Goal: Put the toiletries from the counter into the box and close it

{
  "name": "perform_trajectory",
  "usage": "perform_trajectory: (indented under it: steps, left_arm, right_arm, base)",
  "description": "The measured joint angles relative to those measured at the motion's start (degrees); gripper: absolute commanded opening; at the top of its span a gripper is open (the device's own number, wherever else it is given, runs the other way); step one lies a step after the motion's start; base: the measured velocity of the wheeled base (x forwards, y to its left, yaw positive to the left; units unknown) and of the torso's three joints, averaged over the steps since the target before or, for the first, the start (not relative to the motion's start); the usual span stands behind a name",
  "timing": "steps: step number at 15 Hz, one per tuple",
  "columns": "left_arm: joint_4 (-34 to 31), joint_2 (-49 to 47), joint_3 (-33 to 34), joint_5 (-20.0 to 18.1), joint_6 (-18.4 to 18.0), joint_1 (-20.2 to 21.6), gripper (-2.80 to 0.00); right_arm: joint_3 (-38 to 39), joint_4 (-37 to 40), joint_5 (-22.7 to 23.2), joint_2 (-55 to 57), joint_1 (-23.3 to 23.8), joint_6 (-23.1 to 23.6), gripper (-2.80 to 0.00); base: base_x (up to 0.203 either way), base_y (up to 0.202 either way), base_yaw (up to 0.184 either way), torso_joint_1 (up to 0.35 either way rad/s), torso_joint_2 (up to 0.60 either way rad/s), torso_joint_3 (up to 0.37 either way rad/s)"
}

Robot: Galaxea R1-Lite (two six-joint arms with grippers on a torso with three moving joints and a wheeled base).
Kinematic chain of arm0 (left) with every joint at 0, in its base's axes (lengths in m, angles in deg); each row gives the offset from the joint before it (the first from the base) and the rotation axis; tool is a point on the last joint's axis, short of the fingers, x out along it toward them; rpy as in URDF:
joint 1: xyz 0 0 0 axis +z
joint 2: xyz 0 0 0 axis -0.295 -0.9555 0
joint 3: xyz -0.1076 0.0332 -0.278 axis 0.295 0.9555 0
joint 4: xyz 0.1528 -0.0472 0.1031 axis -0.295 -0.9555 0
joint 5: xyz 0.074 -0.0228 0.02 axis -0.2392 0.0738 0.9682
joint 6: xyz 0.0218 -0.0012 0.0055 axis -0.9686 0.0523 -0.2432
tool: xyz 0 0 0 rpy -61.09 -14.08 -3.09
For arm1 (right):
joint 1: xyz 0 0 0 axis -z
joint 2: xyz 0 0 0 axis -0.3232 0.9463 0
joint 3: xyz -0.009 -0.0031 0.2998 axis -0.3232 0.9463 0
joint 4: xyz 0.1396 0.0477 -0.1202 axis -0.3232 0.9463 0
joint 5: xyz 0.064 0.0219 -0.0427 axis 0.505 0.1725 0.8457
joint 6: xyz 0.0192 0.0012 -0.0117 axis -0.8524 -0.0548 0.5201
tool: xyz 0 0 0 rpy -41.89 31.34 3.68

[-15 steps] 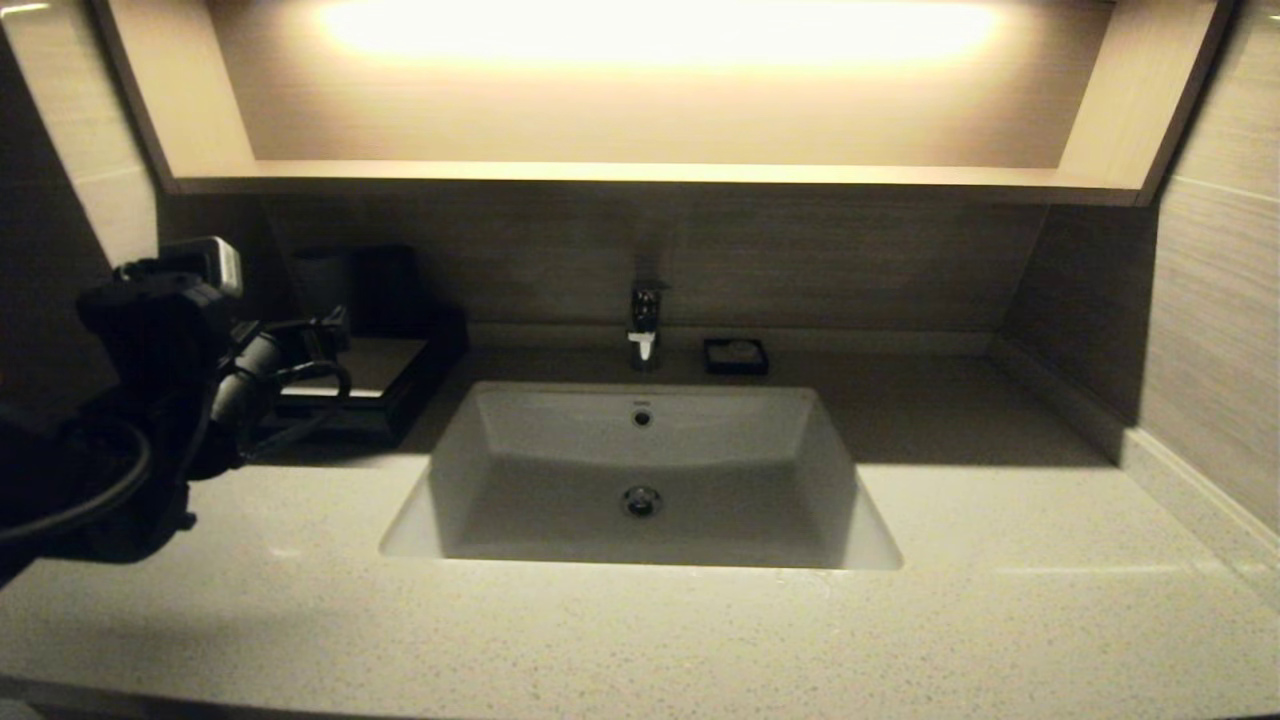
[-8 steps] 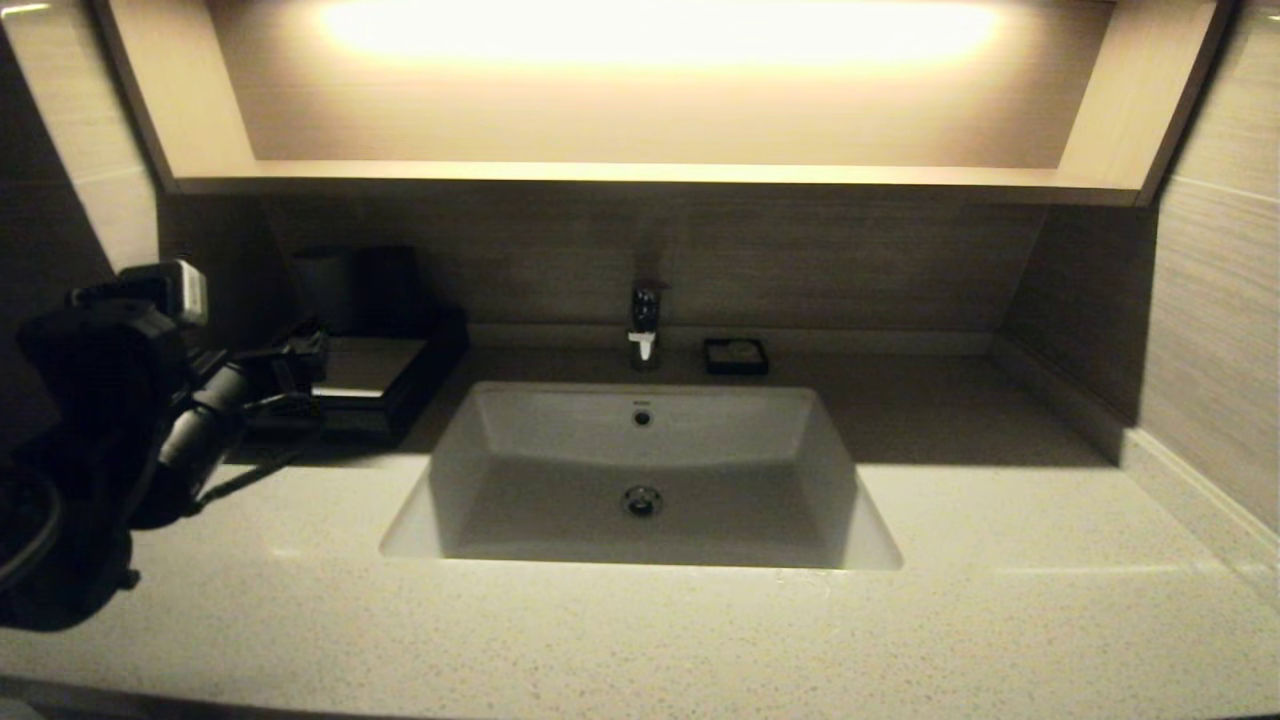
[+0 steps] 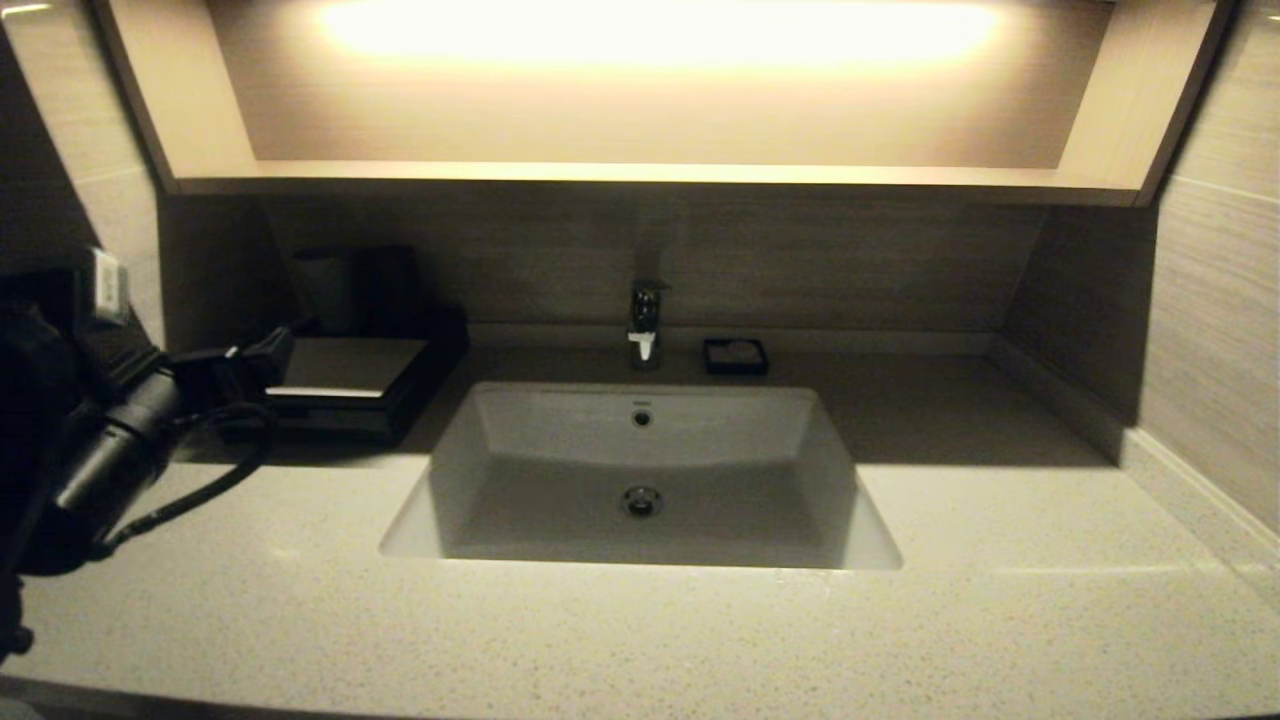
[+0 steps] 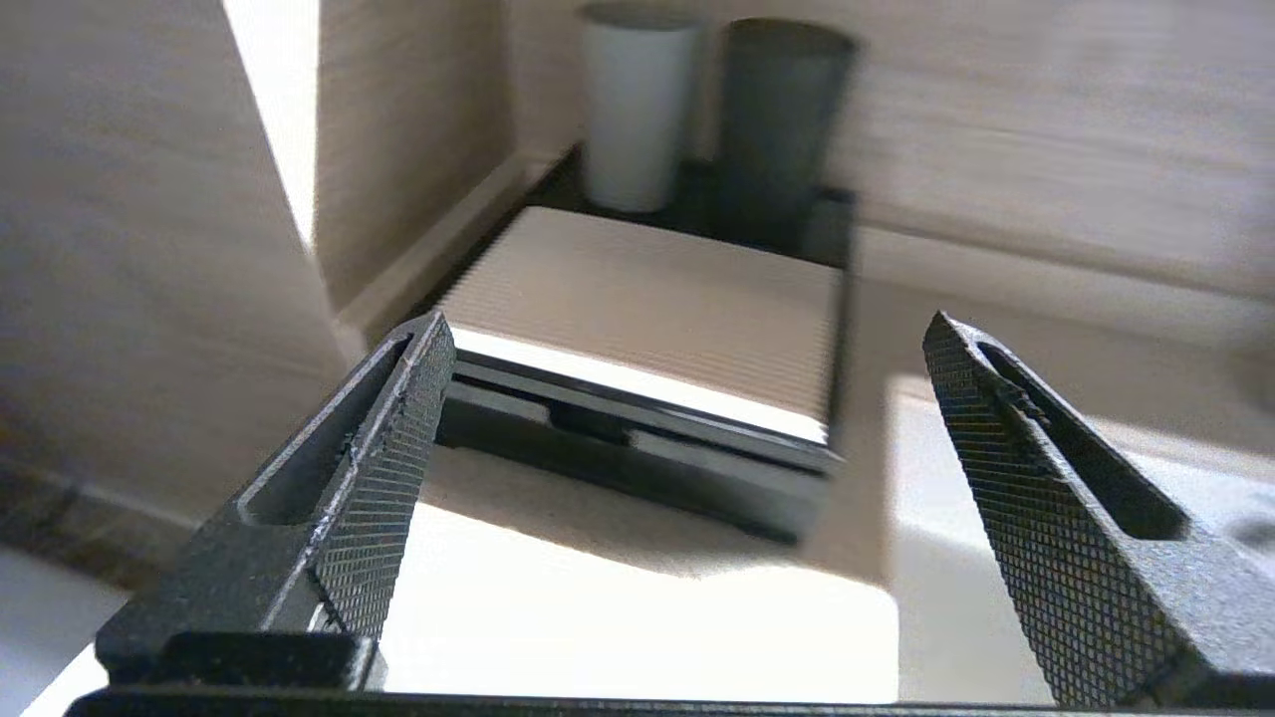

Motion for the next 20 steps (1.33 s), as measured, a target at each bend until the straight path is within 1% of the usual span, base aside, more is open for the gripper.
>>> perform_trajectory:
  steps: [1, 3, 5, 9, 10, 13, 15, 20]
  left_arm:
    - [-1.28, 2.39, 0.82, -1.68, 0.02, 0.00, -2.80]
    - [-3.44, 7.39, 2.68, -4.89, 0.04, -0.02, -2.80]
    - [-7.45, 12.89, 3.77, -8.37, 0.07, -0.02, -2.80]
    - [-21.94, 23.70, 3.63, -15.89, 0.34, -0.06, -2.80]
    - [-24.92, 25.83, 3.54, -16.90, 0.40, -0.11, -2.80]
    - [-26.74, 31.00, 4.05, -17.05, 0.24, -0.11, -2.80]
    - [-29.72, 34.70, 4.50, -17.29, 0.07, -0.11, -2.80]
    - [-42.22, 46.19, 4.59, -21.90, -0.65, -0.33, -2.80]
  right_arm:
    - [0.00, 0.00, 0.00, 0.00, 0.00, -0.01, -2.80]
    - [0.00, 0.00, 0.00, 0.00, 0.00, 0.00, -2.80]
    - [0.00, 0.00, -0.02, 0.00, 0.00, -0.02, -2.80]
    - [0.00, 0.00, -0.02, 0.00, 0.00, 0.00, -2.80]
    - [0.00, 0.01, 0.00, 0.00, 0.00, -0.02, -2.80]
    - [0.00, 0.01, -0.04, 0.00, 0.00, -0.01, -2.80]
    - [0.00, 0.00, 0.00, 0.00, 0.00, -0.02, -2.80]
    - [0.00, 0.00, -0.02, 0.00, 0.00, 0.02, -2.80]
  base:
    - [0.000, 0.000, 0.000, 0.000, 0.00, 0.000]
    - [0.000, 0.000, 0.000, 0.000, 0.00, 0.000]
    - [0.000, 0.000, 0.000, 0.000, 0.00, 0.000]
    - [0.000, 0.000, 0.000, 0.000, 0.00, 0.000]
    - [0.000, 0.000, 0.000, 0.000, 0.00, 0.000]
    - [0.000, 0.000, 0.000, 0.000, 0.00, 0.000]
    - [0.000, 0.000, 0.000, 0.000, 0.00, 0.000]
    - [0.000, 0.000, 0.000, 0.000, 0.00, 0.000]
